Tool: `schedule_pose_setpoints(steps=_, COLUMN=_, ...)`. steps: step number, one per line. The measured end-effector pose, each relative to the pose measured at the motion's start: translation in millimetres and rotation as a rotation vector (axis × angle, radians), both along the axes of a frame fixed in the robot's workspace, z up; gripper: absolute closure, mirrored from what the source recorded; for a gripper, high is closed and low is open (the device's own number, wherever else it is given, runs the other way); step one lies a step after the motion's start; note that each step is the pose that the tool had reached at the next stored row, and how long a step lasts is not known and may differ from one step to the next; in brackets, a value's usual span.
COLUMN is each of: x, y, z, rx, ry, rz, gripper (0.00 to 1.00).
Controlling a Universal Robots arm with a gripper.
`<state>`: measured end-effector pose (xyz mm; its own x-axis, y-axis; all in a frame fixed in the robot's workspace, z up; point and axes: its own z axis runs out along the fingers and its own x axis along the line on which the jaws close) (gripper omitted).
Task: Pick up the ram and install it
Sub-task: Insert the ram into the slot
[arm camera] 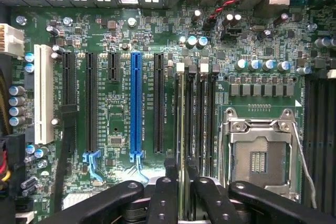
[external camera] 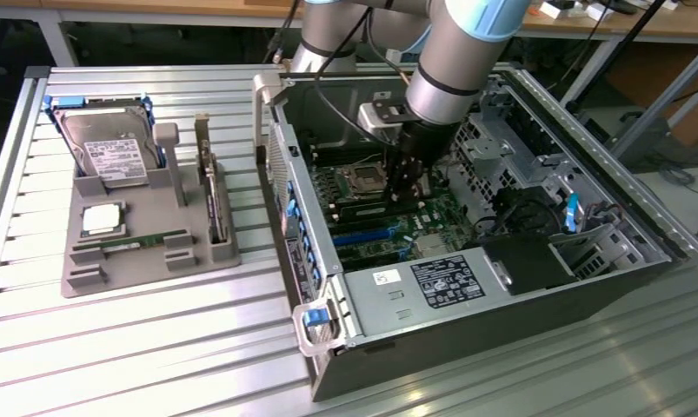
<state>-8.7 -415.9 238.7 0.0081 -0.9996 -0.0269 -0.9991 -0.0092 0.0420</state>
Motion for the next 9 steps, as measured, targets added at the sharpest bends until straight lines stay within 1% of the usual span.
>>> schedule_pose_setpoints(steps=2, x=0.0, y=0.0, z=14.2, rx=-0.0006, ry=-0.0004, rz=0.0, gripper=0.8)
schedule_pose_setpoints(steps=4, x=0.0, y=0.2, z=24.1, rx=-0.0038, ry=-0.0006, rz=0.0, gripper=0.81)
schedule_pose_setpoints(steps=5, x=1.4, y=0.2, z=24.5, rx=-0.0034, ry=-0.0007, rz=0.0, gripper=0.9)
schedule_pose_setpoints(steps=6, x=7.9, y=0.2, z=24.7, rx=-0.0038, ry=0.0023, rz=0.0, gripper=0.9)
schedule_pose_setpoints(steps=8, x=24.8, y=0.0, z=24.6, rx=-0.0038, ry=0.0141, rz=0.0, gripper=0.9)
schedule_pose_setpoints(steps=9, x=32.5, y=0.0, z=24.6, rx=-0.0039, ry=0.019, rz=0.0, gripper=0.9)
